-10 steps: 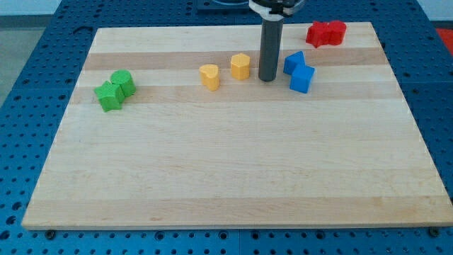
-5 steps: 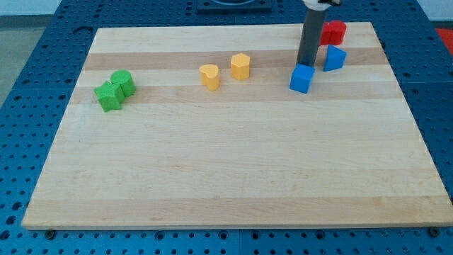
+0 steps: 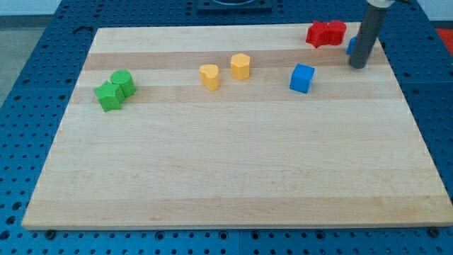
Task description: Push blue triangle closer to red circle
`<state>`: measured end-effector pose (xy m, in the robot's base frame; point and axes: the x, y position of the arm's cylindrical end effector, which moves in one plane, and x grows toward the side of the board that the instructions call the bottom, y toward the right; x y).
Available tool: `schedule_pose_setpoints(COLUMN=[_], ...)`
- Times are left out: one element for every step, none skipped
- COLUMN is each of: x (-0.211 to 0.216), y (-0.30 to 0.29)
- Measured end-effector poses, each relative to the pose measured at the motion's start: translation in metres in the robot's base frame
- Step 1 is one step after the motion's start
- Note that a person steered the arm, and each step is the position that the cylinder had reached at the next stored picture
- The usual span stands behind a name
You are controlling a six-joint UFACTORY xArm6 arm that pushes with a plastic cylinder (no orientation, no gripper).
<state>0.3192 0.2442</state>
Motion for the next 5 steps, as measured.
schedule_pose_setpoints(x=[-0.009, -0.022, -0.030, -0.031, -0.037], y=[0.021, 0.020, -0.002, -0.013, -0.018])
